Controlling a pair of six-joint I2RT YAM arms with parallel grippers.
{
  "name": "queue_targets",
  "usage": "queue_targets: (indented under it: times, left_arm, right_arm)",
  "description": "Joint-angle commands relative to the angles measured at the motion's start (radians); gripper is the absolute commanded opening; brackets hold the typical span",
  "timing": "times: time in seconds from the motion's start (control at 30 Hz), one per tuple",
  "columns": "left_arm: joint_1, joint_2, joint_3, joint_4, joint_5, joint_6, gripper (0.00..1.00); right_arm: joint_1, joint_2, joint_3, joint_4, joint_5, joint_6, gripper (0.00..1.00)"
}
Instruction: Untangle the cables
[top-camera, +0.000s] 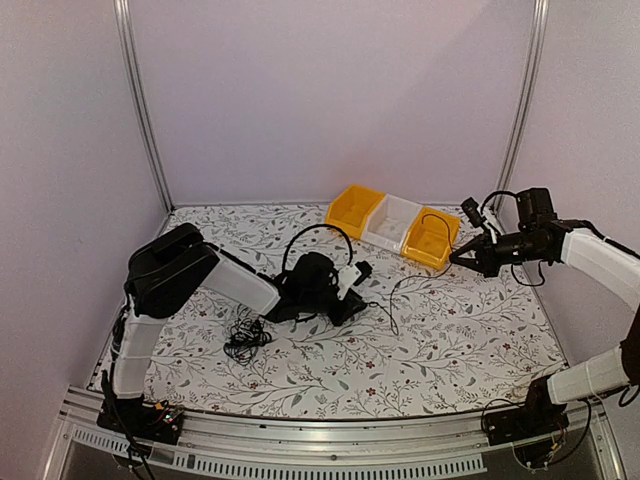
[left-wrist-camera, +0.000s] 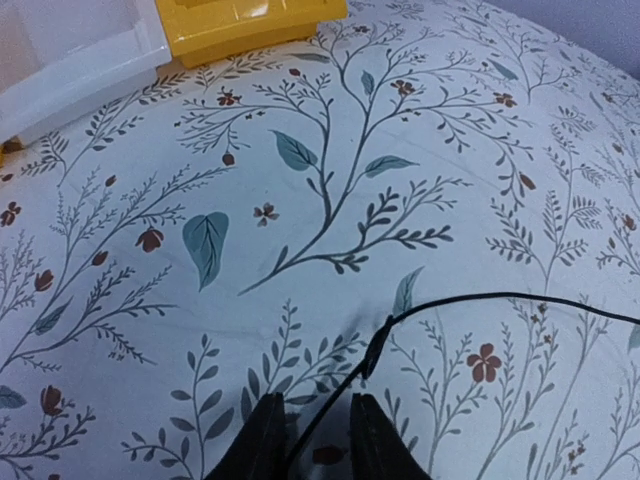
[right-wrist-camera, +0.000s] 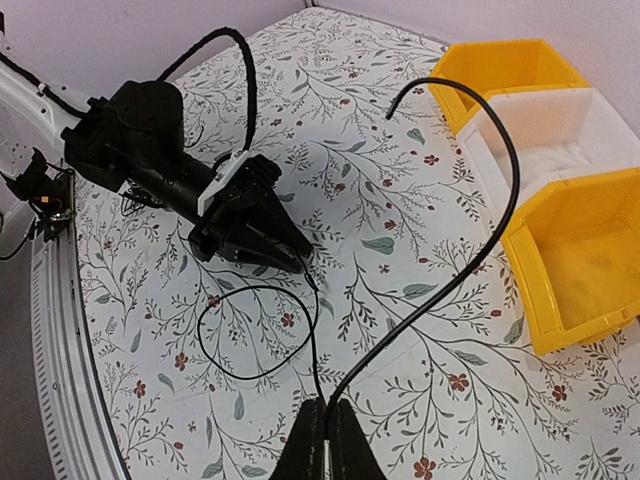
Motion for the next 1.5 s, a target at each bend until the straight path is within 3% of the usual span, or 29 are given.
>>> queue_targets:
  times: [0.0,0.13,0.3,0.6,0.7,0.8,1.1,1.47]
  left_arm:
    - [0.000,0.018,0.027,0.012,0.040,0.026,0.17]
    - [0.000,0.027,0.028,0.035,0.066,0.028,0.16]
    - [0.000,0.046,0.057,0.007,0.102,0.032,0.03]
    - [0.002,-0.091,-0.109,0.077,0.071,0.014,0.00]
    - [0.000,-0.149,-0.180,0.141,0.075,-0.011,0.00]
    - [0.000,-0.206,-0.252,0.208,0.098,-0.060,0.00]
    - [-0.030,-0.417,-0.434,0.321,0.127,-0.130,0.00]
    - [-0.094,-0.562,-0.537,0.388,0.069,-0.152,0.00]
  right_arm:
    - [-0.014,0.002,-0.015,-0.005,0.010,-0.015,0.05]
    - [-0.025,-0.005,-0.030,0.004,0.017,-0.015,0.05]
    - [-0.045,0.002,-0.035,-0.002,0.045,-0.013,0.11]
    - [-0.153,-0.106,0.080,-0.136,0.110,-0.096,0.60]
    - [-0.118,-0.169,0.043,-0.068,0.125,-0.088,0.62]
    - [0.003,-0.157,0.012,-0.014,0.186,-0.094,0.61]
    - [0.335,0.086,0.169,-0.015,0.197,-0.117,0.59]
    - [0.405,0.324,0.257,0.031,-0.013,-0.117,0.61]
